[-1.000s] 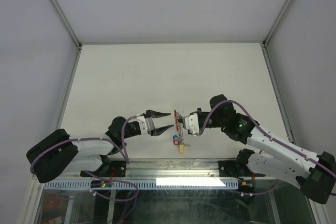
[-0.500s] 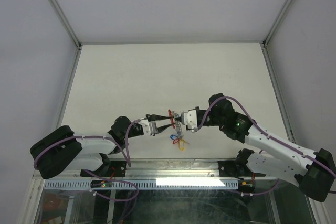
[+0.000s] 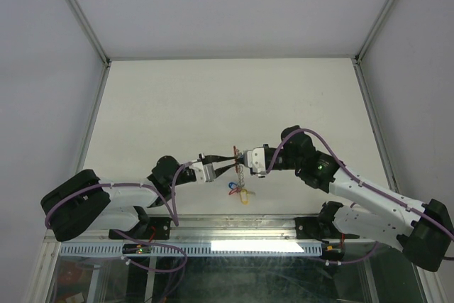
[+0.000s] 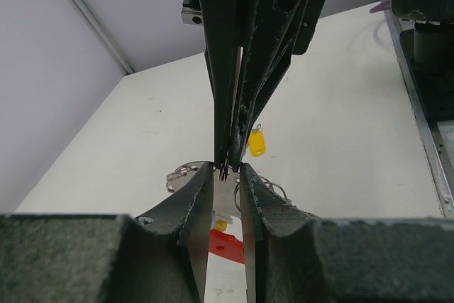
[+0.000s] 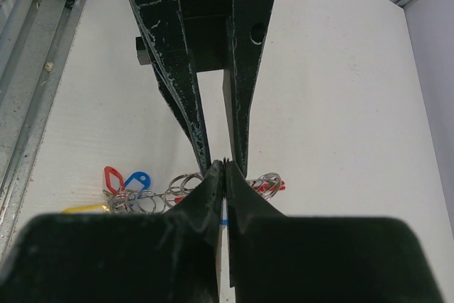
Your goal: Put the keys on the keyring
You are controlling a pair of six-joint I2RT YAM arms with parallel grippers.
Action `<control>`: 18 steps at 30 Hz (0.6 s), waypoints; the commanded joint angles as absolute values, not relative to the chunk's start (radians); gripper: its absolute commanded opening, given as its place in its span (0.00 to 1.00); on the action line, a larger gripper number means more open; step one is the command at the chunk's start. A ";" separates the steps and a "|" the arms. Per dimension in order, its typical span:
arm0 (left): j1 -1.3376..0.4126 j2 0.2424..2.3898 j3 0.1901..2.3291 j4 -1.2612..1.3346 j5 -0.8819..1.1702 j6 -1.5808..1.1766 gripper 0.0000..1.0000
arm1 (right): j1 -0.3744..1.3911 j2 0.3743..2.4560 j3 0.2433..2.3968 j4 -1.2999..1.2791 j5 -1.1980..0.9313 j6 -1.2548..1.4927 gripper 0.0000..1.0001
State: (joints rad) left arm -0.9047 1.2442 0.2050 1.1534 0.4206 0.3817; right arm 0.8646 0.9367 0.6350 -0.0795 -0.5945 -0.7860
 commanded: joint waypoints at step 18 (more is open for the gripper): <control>-0.914 1.220 0.221 1.155 0.408 0.456 0.00 | 0.870 0.940 0.675 -0.063 -0.671 -0.769 0.00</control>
State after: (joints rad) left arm -0.9047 1.2480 0.2108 1.1213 0.4217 0.4149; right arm 0.8616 0.9466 0.6350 -0.0826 -0.5919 -0.7860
